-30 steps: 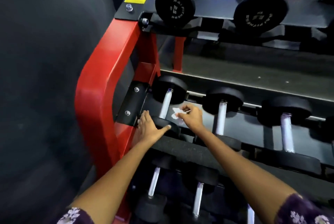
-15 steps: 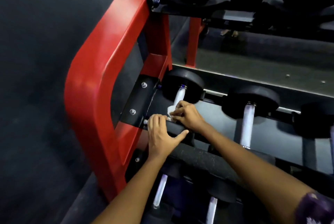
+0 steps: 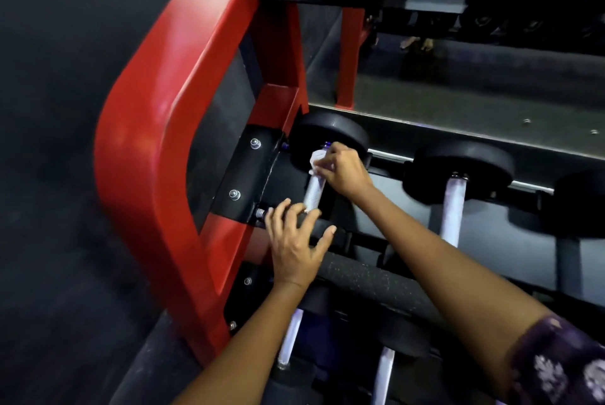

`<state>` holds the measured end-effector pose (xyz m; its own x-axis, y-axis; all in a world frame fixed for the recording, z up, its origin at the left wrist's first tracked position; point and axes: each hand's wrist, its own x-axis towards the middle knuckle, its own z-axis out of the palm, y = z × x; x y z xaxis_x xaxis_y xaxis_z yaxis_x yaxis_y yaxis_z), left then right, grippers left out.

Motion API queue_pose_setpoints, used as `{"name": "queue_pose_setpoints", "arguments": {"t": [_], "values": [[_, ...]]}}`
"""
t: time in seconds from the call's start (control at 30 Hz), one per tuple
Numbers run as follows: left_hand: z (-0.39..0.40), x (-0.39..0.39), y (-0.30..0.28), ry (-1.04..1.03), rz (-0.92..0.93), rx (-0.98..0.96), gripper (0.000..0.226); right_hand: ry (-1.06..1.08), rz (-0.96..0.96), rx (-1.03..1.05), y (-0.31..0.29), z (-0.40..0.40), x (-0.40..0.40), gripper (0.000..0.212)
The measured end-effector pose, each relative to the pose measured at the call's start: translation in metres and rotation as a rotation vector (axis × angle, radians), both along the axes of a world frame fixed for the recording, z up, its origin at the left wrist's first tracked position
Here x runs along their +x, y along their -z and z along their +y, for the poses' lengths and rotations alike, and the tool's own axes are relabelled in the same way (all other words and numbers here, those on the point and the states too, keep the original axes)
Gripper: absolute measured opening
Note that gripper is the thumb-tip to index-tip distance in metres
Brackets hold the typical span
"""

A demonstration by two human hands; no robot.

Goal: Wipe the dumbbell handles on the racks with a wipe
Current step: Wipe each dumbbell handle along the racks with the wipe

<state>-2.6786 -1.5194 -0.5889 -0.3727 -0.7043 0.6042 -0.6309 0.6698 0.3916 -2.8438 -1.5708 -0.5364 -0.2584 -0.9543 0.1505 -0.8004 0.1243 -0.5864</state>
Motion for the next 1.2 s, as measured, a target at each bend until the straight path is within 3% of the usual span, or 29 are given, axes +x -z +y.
{"name": "queue_pose_setpoints", "arguments": {"t": [0.17,0.23,0.33,0.5,0.67,0.83,1.0,1.13,1.2], "values": [[0.006,0.001,0.003,0.014,-0.066,-0.021,0.044,-0.367,0.046,0.051,0.004,0.04,0.026,0.016],[0.004,0.004,0.003,0.043,-0.059,-0.024,0.041,-0.292,0.054,0.055,0.001,0.032,0.008,0.017],[0.003,0.01,0.005,0.052,-0.07,0.003,0.057,-0.097,0.037,-0.041,0.0,0.013,-0.011,0.014],[0.005,0.012,0.007,0.022,-0.1,-0.017,0.068,-0.454,0.144,0.036,0.004,0.044,0.023,0.012],[0.003,0.012,0.01,0.026,-0.152,-0.104,0.053,-0.091,0.209,-0.023,-0.002,0.021,-0.002,0.013],[0.003,0.011,0.014,0.014,-0.143,-0.129,0.047,-0.38,0.215,-0.056,0.008,0.04,0.023,0.005],[0.003,0.007,0.014,-0.005,-0.117,-0.144,0.045,0.007,0.023,-0.077,0.001,0.017,-0.006,0.01],[0.002,0.007,0.015,-0.003,-0.101,-0.155,0.044,-0.18,-0.046,-0.013,0.013,0.046,0.021,0.008],[0.001,0.005,0.016,-0.01,-0.085,-0.159,0.044,-0.156,-0.078,0.03,0.012,0.047,0.016,0.01]]}}
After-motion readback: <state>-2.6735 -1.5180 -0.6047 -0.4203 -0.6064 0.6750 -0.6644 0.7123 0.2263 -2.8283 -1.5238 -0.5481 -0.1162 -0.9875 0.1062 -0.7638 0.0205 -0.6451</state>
